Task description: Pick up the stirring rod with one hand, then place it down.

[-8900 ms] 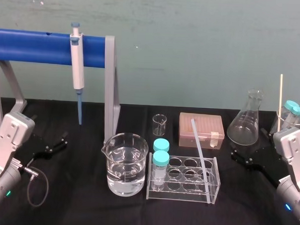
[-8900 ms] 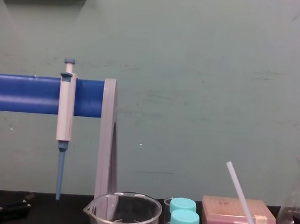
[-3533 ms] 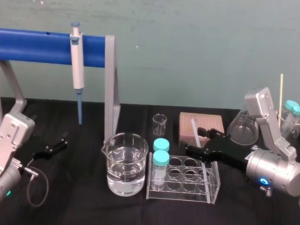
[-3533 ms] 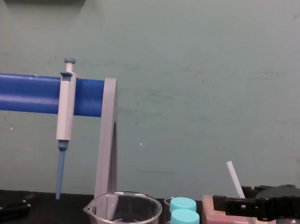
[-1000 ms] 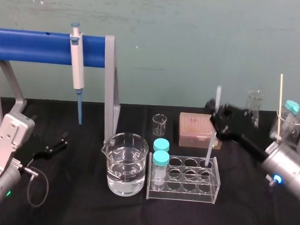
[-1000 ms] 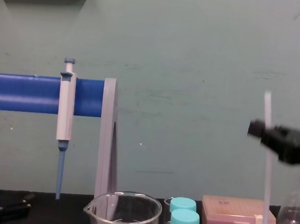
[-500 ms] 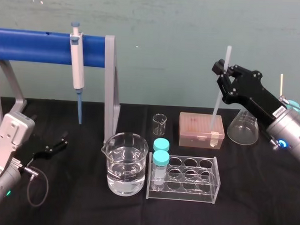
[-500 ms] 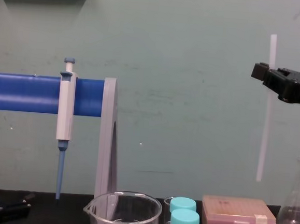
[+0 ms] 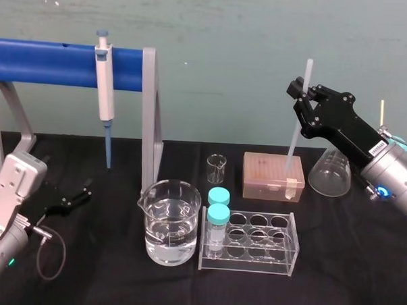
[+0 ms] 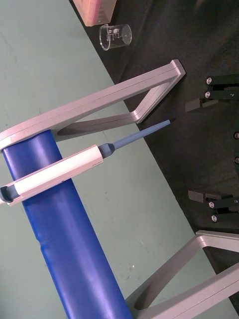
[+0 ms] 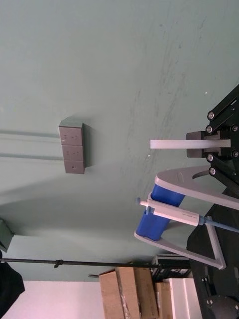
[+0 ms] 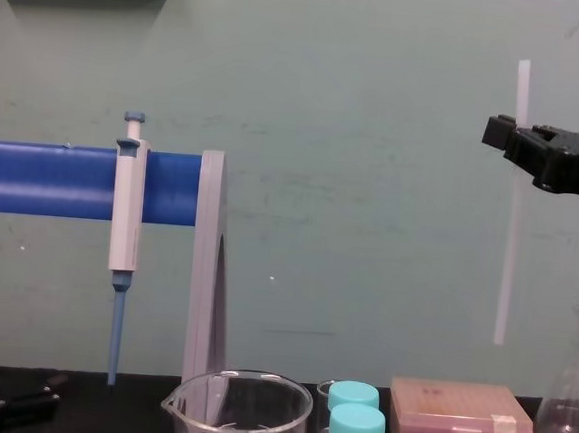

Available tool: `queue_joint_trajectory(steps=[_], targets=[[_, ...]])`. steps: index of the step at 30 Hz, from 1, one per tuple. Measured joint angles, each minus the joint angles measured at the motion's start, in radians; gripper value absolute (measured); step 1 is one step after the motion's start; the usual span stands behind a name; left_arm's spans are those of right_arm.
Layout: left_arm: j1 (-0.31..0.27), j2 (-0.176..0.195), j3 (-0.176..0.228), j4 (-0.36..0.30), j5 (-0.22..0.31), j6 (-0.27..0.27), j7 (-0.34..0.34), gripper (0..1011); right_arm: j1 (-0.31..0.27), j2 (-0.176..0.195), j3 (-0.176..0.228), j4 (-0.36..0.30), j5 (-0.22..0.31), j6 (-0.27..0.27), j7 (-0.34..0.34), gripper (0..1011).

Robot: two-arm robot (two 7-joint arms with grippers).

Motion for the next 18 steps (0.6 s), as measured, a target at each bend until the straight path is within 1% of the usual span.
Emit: queue_joint_trajectory(steps=[18], targets=[[0.0, 0.0, 0.0, 0.0, 0.0, 0.0, 0.0, 1000, -0.01, 0.004, -0.001, -0.01, 0.001, 0.008, 0.003, 71]])
